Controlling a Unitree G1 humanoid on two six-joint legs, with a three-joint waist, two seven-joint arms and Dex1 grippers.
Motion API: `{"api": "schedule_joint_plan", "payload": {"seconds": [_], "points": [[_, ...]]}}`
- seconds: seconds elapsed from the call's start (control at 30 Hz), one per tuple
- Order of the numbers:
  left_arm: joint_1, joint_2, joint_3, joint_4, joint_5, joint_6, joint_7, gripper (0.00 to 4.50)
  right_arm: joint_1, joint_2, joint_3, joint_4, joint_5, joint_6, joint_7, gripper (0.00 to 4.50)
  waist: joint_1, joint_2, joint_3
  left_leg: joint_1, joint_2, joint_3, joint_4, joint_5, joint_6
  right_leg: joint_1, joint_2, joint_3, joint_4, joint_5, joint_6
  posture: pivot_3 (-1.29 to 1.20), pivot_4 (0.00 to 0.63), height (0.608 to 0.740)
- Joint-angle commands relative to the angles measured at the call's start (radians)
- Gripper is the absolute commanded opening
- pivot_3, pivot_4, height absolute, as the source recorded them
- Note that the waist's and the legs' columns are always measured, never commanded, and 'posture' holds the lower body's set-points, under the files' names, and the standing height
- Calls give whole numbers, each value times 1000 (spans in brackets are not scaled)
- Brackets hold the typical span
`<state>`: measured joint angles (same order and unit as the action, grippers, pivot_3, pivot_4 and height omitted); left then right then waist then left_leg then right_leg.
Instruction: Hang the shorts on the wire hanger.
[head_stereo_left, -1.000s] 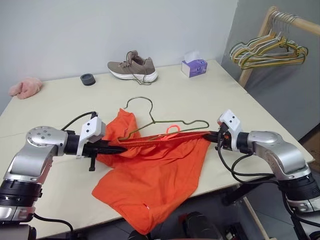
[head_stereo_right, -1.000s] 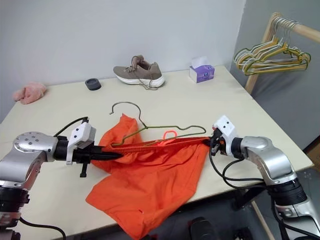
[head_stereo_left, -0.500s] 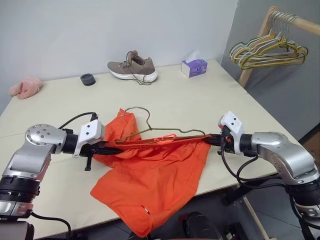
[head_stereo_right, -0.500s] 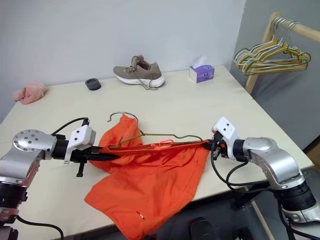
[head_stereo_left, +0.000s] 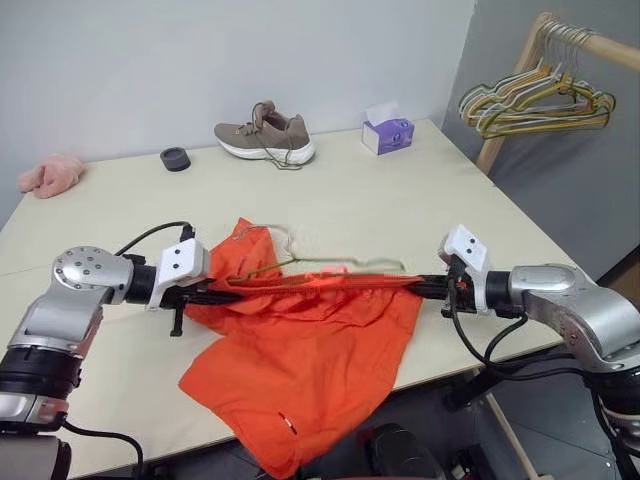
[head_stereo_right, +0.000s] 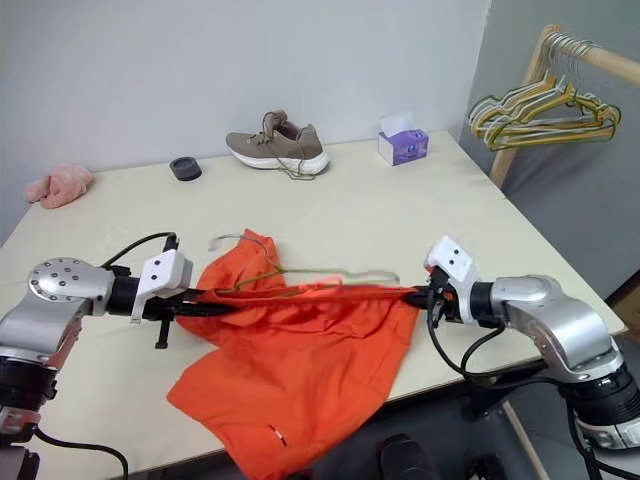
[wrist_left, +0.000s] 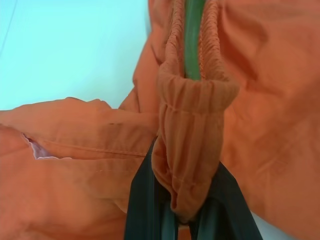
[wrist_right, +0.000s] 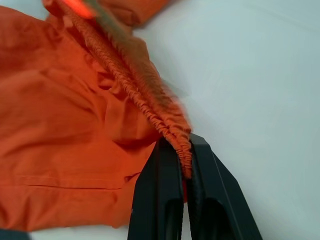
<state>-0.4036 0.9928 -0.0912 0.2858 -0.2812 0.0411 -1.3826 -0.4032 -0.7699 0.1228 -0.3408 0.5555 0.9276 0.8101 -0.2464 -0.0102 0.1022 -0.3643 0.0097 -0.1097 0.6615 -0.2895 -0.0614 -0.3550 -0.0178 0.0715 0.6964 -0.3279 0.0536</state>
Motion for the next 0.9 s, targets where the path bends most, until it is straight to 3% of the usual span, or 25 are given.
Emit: {"api": "schedule_joint_plan", "payload": {"seconds": [0.03,0.27,0.53,0.9], "points": [[6,55,46,75,50,31,29,0,-3,-26,-122,30,12,75,-57,16,0,0,0,0,0,0,0,0,0,0,0,0,0,0,0,-237,34,740],[29,48,66,20,-1,74,14,0,-15,-11,-113,57,19,96,-100,16,0,0,0,0,0,0,0,0,0,0,0,0,0,0,0,-233,30,740],[38,32,125,-98,-149,242,13,0,-20,-16,-63,122,-36,39,-115,16,0,0,0,0,0,0,0,0,0,0,0,0,0,0,0,-226,27,740],[90,102,72,-78,-49,165,-46,0,-29,-39,-52,134,-50,6,-100,16,1,0,0,0,0,1,0,0,0,0,0,0,0,0,0,-231,35,740]]}}
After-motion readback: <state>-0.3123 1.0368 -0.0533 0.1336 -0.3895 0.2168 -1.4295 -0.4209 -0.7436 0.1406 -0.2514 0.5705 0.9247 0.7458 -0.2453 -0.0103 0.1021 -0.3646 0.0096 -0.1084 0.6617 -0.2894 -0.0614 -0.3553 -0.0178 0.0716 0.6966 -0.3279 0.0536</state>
